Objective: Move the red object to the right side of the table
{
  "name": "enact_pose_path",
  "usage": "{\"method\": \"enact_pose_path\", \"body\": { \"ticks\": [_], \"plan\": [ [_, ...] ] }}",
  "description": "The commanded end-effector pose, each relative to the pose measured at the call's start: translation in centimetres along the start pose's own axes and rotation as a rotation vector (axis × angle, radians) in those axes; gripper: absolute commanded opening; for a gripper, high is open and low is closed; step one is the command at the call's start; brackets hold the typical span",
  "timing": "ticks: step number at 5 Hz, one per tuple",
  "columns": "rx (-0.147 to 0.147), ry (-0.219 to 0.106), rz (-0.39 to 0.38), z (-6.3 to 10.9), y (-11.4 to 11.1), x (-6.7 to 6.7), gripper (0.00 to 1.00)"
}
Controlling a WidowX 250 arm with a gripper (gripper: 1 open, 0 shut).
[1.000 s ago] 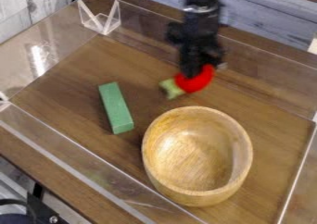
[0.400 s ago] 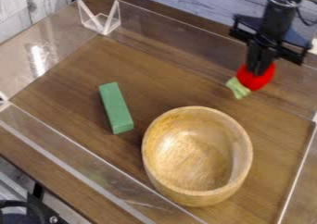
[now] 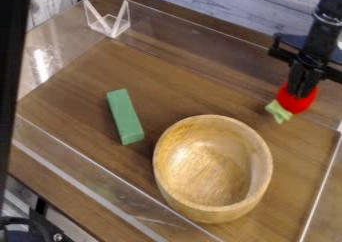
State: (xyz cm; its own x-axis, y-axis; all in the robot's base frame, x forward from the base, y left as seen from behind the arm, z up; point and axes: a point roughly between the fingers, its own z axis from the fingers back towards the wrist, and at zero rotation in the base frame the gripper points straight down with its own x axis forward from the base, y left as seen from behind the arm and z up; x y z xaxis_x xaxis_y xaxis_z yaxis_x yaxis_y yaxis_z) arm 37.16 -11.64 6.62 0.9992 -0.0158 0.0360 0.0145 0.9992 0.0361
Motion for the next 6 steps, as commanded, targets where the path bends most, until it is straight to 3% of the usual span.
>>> {"method": "enact_pose_path", "body": {
  "ticks": [1, 2, 3, 6],
  "plan": [
    [-0.017, -0.038, 0.026, 0.6, -0.2, 0.0, 0.0],
    [-0.018, -0.038, 0.065, -0.3, 0.0, -0.1, 1.0],
    [0.008, -0.036, 0.067, 0.0, 0.2, 0.0, 1.0],
    [0.074, -0.046, 0.044, -0.1, 0.8, -1.8, 1.0]
  ]
}}
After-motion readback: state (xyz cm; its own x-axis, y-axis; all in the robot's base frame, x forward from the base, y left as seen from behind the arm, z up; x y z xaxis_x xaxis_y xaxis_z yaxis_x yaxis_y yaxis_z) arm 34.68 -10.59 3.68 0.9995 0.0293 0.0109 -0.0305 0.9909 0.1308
